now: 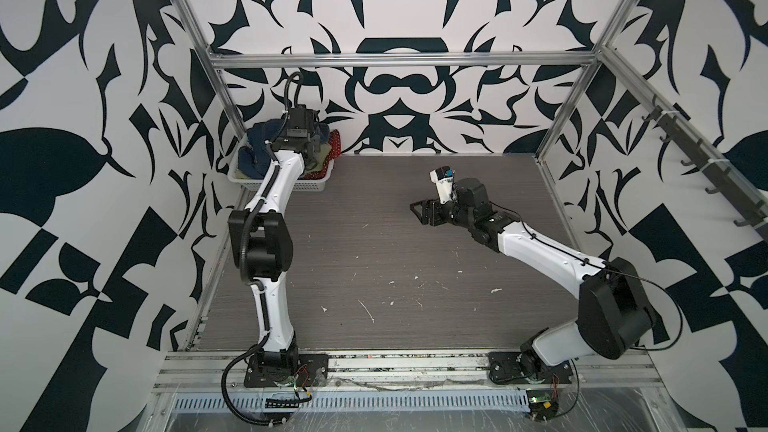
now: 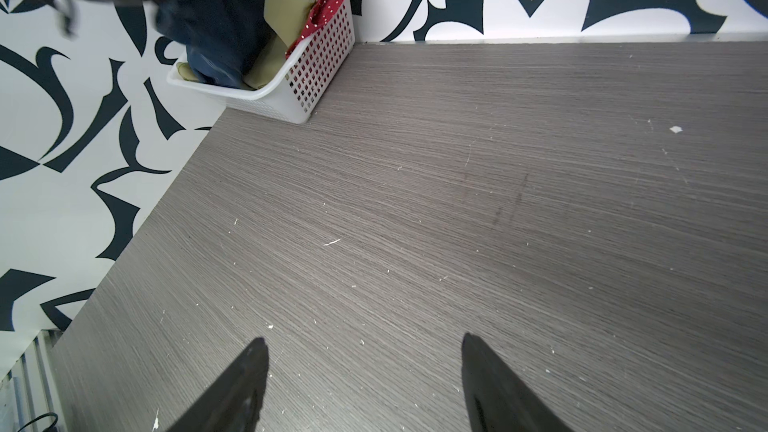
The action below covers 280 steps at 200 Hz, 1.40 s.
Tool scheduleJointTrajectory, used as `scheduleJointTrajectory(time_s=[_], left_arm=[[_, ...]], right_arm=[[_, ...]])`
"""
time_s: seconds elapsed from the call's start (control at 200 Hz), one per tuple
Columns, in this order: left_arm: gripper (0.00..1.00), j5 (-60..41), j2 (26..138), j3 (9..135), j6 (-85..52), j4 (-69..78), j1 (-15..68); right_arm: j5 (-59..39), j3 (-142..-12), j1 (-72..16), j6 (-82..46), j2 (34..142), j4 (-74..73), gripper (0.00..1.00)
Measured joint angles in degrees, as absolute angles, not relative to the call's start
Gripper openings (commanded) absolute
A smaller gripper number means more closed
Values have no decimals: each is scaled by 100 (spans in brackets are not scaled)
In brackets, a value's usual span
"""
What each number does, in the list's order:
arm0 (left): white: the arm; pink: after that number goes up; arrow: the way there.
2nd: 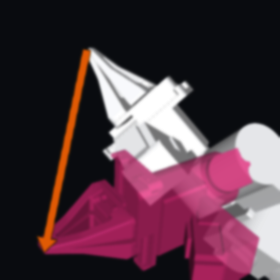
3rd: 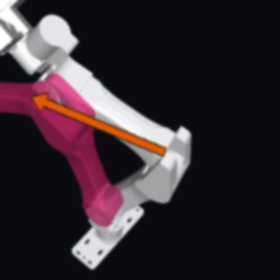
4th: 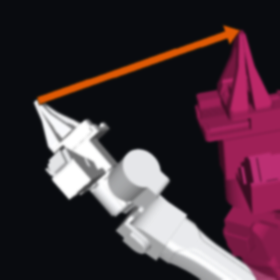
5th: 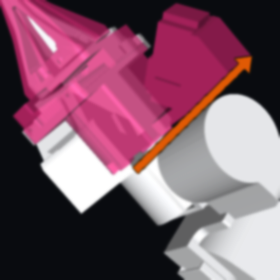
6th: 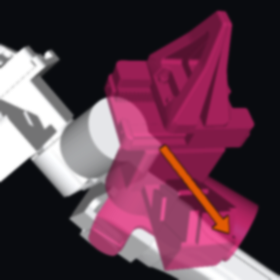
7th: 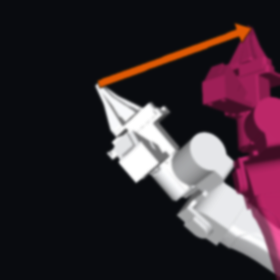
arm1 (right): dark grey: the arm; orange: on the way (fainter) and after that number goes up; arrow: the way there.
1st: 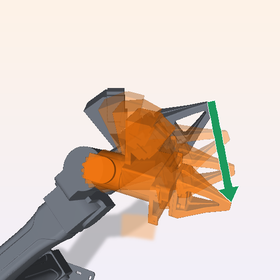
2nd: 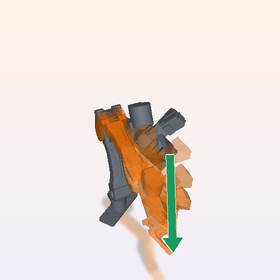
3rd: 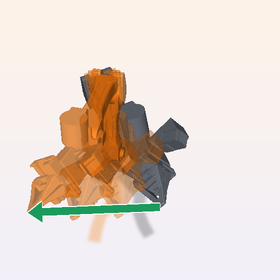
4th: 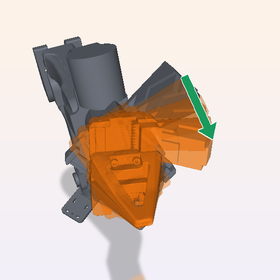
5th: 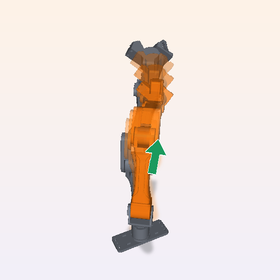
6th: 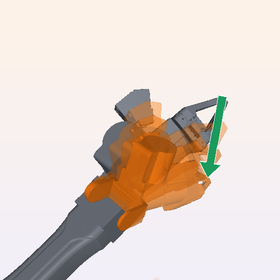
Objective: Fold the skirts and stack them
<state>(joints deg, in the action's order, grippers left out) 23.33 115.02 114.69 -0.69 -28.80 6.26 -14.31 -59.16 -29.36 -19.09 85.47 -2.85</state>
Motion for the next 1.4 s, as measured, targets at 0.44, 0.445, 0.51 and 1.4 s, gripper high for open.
scheduleJointTrajectory(time_s=[0.44, 0.445, 0.51, 1.4], left_arm=[[0, 2375, 9703, 11931, 768, -3218, 1708], [0, 2373, 9686, 11917, 775, -3221, 1737], [0, 2314, 9393, 11627, 810, -3192, 2185], [0, 1352, 10154, 8506, -1332, -1883, 3712]], right_arm=[[-1188, -6187, -2961, -1778, 8455, 8, 76], [-1181, -6187, -2961, -1778, 8447, 10, 76], [-1050, -6187, -2961, -1780, 8305, 64, 77], [-1999, -5465, -1785, -3214, 8554, 397, 76]])
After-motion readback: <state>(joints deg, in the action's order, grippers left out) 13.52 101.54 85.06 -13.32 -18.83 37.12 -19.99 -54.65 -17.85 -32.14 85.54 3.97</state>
